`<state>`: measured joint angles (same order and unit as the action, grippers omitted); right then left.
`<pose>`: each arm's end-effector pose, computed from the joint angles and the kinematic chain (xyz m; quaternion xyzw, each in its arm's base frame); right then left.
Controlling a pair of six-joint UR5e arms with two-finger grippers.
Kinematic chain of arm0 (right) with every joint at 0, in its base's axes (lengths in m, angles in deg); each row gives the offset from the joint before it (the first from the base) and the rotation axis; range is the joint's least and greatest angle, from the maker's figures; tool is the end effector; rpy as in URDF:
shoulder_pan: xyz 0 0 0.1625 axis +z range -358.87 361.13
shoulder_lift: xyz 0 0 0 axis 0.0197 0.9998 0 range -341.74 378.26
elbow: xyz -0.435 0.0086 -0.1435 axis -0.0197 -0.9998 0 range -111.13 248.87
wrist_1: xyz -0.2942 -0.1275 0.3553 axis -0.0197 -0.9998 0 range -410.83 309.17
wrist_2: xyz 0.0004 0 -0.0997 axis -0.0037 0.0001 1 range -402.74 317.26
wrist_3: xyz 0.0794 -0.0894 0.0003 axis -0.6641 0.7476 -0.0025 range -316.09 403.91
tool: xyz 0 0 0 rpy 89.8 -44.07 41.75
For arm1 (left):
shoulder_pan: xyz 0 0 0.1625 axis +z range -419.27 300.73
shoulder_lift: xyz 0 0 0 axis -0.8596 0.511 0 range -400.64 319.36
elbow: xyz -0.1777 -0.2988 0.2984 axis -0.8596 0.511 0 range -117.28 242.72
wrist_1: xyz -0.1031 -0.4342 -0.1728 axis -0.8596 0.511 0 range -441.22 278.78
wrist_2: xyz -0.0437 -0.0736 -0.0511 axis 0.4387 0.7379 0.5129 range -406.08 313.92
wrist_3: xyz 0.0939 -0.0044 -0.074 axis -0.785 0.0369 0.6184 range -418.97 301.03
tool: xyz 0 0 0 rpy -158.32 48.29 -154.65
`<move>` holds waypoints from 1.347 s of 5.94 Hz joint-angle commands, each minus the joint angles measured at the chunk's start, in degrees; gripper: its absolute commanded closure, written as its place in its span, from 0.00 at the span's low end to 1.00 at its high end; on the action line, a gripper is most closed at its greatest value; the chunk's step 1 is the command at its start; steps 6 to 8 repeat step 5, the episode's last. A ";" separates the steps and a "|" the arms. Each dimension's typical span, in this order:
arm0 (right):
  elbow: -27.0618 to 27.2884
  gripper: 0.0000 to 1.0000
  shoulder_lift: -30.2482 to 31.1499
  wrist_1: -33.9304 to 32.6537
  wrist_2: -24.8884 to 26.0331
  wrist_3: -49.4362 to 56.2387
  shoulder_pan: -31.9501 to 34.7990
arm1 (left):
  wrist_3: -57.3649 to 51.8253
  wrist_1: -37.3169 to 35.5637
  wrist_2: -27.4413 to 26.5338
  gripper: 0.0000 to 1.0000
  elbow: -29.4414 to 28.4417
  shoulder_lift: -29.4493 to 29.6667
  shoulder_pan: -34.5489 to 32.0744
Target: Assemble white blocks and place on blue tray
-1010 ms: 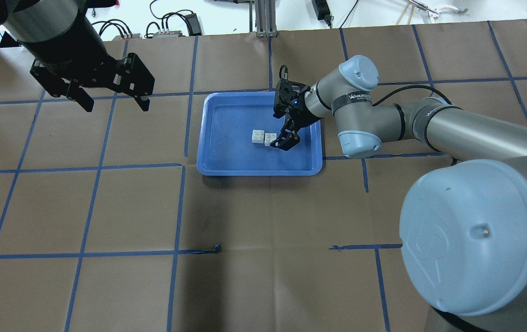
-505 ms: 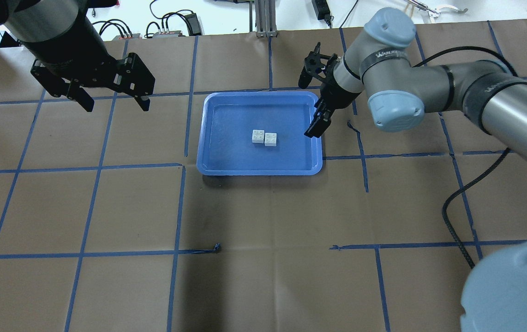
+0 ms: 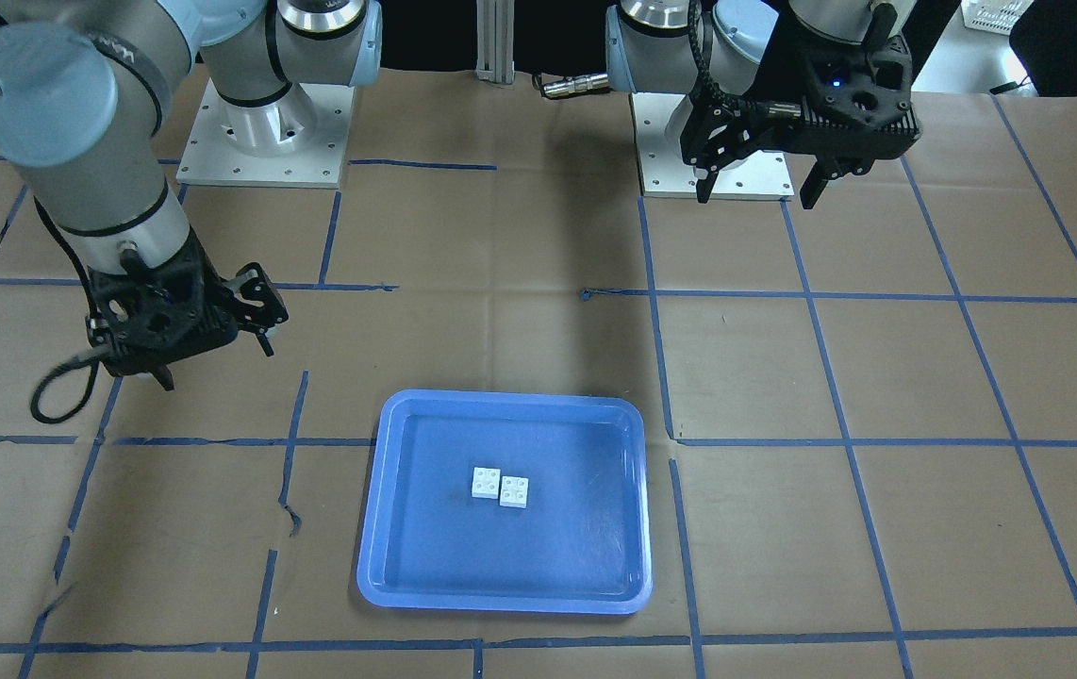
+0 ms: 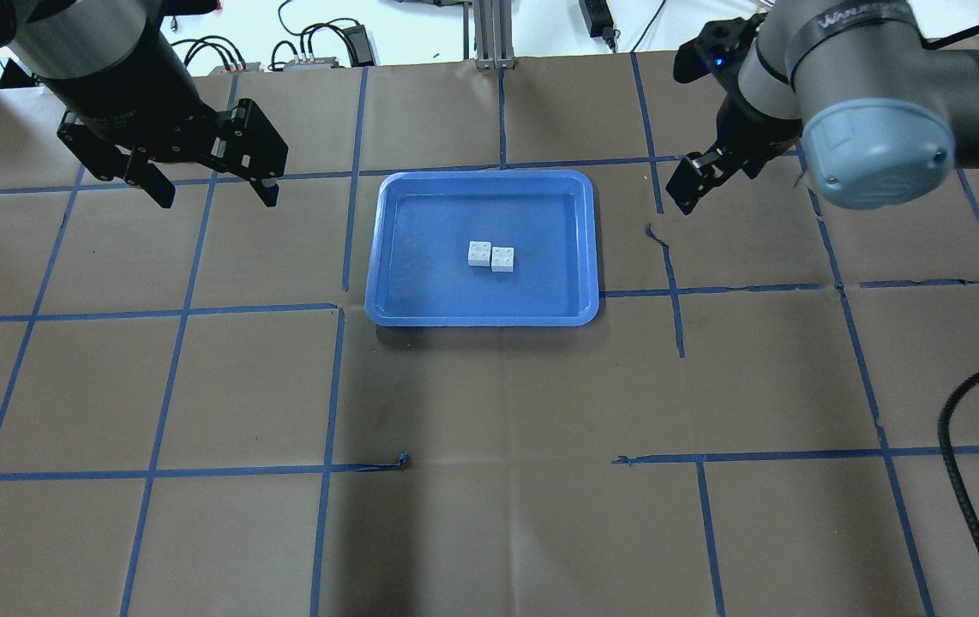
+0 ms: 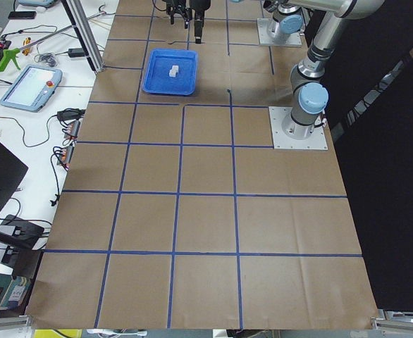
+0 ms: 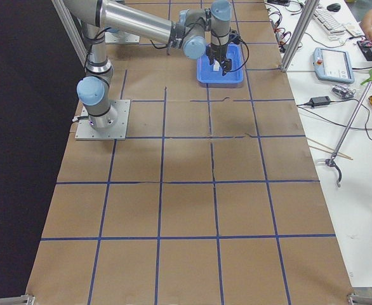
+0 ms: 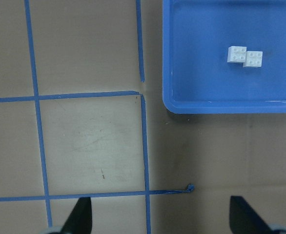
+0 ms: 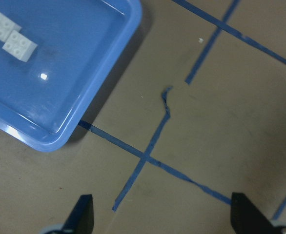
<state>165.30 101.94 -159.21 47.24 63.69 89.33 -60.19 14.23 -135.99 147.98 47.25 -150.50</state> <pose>0.1141 -0.6136 0.4073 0.1561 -0.9865 0.0483 0.0091 -0.1451 -0.5391 0.5580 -0.0214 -0.9997 0.0122 0.0007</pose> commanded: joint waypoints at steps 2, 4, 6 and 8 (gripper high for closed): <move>-8.07 0.00 4.65 17.73 0.64 -26.53 2.66 | -0.01 0.00 0.00 0.01 0.00 0.00 0.00; -8.01 0.00 4.38 17.76 0.55 -26.55 3.03 | -0.09 0.00 0.00 0.01 0.00 0.00 0.00; -8.01 0.00 4.21 17.76 0.63 -26.37 2.77 | -0.10 0.00 0.00 0.01 0.00 0.08 0.00; -8.01 0.00 4.21 17.76 0.63 -26.37 2.77 | -0.10 0.00 0.00 0.01 0.00 0.08 0.00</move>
